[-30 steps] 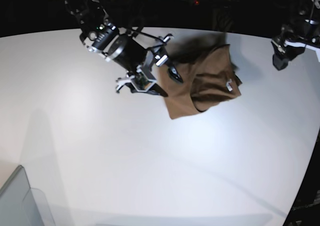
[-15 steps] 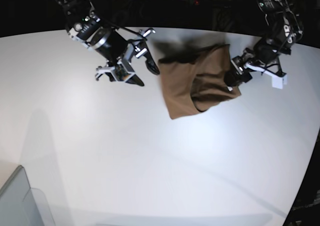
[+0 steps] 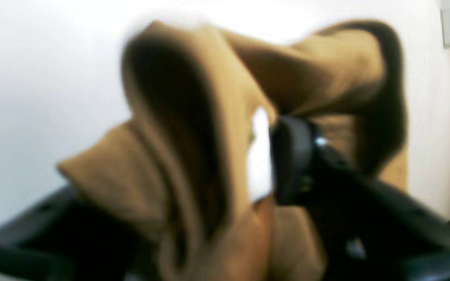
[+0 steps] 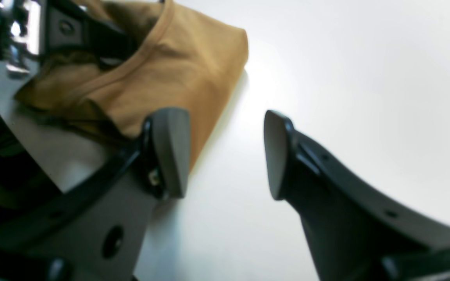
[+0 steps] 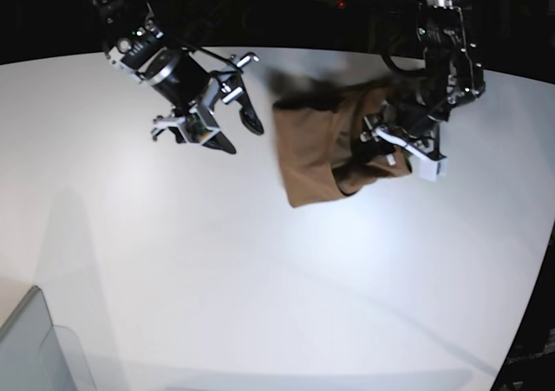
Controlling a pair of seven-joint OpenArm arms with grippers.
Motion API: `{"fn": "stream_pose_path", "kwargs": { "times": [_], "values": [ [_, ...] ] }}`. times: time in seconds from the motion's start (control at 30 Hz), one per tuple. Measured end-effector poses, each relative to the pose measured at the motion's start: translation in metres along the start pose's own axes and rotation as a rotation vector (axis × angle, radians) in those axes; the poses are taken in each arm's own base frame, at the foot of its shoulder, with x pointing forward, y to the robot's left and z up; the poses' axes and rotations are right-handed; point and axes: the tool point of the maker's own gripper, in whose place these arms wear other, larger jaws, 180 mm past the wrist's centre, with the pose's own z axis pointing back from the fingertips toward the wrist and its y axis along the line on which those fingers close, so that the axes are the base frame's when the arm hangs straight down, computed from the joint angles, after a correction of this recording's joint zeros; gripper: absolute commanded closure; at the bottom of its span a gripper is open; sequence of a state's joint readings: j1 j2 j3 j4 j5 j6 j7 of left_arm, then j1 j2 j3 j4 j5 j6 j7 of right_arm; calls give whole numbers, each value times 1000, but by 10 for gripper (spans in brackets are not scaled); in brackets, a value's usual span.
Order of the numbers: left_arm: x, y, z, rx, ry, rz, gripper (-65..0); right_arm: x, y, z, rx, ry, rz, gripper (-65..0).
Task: Layout the t-shirt on the table in an organized manner, then fold the t-shirt properly
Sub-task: 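Grasp the bundle edges with both grippers and tuck them under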
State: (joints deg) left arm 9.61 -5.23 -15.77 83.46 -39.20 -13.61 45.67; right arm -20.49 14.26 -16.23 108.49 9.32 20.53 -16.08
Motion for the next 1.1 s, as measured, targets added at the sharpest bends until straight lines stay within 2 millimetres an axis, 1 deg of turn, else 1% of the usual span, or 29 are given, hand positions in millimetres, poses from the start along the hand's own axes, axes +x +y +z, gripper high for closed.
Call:
{"fn": "stream_pose_path", "kwargs": {
  "times": [0.03,0.13,0.17,0.23,0.3,0.37,0.4,0.43,0.5,0.57,0.63,0.7,0.8,0.87,0.93,1.0,1.07,1.1],
  "values": [
    [-3,-3,-4,-12,-2,-21,-229,4,1,1,1,-10,4,-310],
    [-9,-11,-13,-49,-8,-78,-216,17,4,-1,7,-53,6,-302],
    [-12,-15,-15,-60,-2,-96,-216,20,6,-4,4,-62,-10,-285],
    [-14,-19,-18,-72,0,-121,-214,32,12,-12,11,-97,-38,-223],
    [-15,-21,-20,-77,4,-125,-213,48,23,-21,68,-147,-25,-132],
    [-15,-21,-19,-79,5,-128,-213,51,27,-34,103,-162,-35,-52],
    [-15,-21,-19,-79,5,-127,-213,47,28,-41,115,-148,-42,-17],
    [-15,-21,-19,-78,5,-128,-213,40,31,-46,133,-129,-51,0],
    [-15,-21,-19,-78,4,-128,-213,23,35,-55,158,-91,-81,0],
    [-15,-21,-19,-78,4,-128,-214,-1,35,-64,166,-30,-106,0],
    [-14,-19,-18,-77,7,-136,-214,-21,33,-70,168,19,-124,0],
    [-14,-19,-18,-76,6,-137,-215,-36,28,-74,157,16,-167,0],
    [-11,-19,-19,-76,24,-149,-216,-63,14,-75,132,9,-243,0],
    [-9,-16,-21,-82,29,-146,-216,-70,7,-76,126,-10,-286,0],
    [-7,-14,-23,-98,25,-130,-215,-72,-3,-80,107,-26,-310,0],
    [-4,-14,-27,-99,27,-133,-214,-71,-11,-80,89,-32,-315,0],
    [-2,-13,-28,-97,26,-136,-213,-67,-15,-72,60,-16,-277,0],
    [-1,-13,-28,-97,22,-135,-213,-63,-14,-65,58,-15,-247,0]
  ]
}}
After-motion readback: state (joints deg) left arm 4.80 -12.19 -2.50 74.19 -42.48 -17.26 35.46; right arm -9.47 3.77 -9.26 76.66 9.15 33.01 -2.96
